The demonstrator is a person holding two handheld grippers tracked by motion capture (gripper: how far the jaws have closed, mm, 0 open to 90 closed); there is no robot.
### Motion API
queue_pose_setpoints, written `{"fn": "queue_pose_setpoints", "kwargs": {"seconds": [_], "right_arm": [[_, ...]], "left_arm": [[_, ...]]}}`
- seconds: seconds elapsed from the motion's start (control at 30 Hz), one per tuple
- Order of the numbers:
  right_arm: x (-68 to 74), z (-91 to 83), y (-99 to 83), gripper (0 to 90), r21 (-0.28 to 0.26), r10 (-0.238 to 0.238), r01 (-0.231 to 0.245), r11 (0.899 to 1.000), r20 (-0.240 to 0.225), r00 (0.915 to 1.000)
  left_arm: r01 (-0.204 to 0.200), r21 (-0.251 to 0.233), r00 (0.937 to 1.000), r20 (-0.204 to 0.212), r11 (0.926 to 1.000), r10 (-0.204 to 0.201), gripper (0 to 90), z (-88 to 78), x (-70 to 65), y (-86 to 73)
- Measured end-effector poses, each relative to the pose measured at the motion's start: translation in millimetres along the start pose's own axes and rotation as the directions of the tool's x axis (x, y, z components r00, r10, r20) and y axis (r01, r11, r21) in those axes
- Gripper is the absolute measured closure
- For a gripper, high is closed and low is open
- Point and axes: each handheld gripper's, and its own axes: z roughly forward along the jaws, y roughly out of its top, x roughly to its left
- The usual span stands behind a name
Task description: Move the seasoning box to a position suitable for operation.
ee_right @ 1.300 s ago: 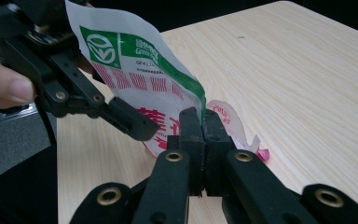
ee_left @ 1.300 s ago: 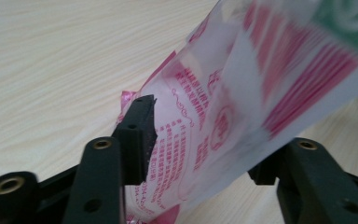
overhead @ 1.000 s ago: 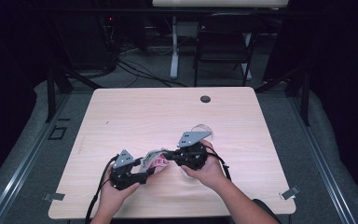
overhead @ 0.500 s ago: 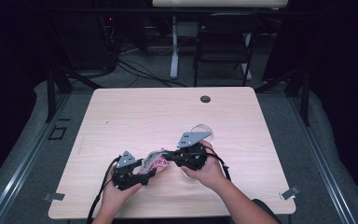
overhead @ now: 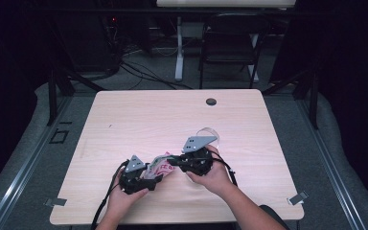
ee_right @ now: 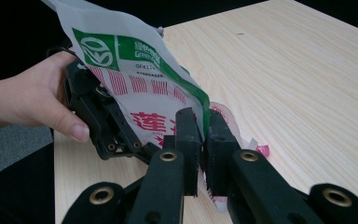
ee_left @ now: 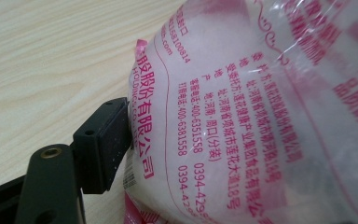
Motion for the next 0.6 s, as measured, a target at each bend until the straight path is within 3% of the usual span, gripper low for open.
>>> {"fn": "queue_pose_setpoints", "kwargs": {"seconds": [0.6], "right_arm": [[1.7, 0.4, -1.7, 86.0, 0.001, -0.001, 0.001, 1.000, 0.008, 1.0000]], "left_arm": [[-0.021, 0.059, 0.9995, -0.023, 0.9980, 0.023, 26.2, 16.1, -3.1, -2.6]]}}
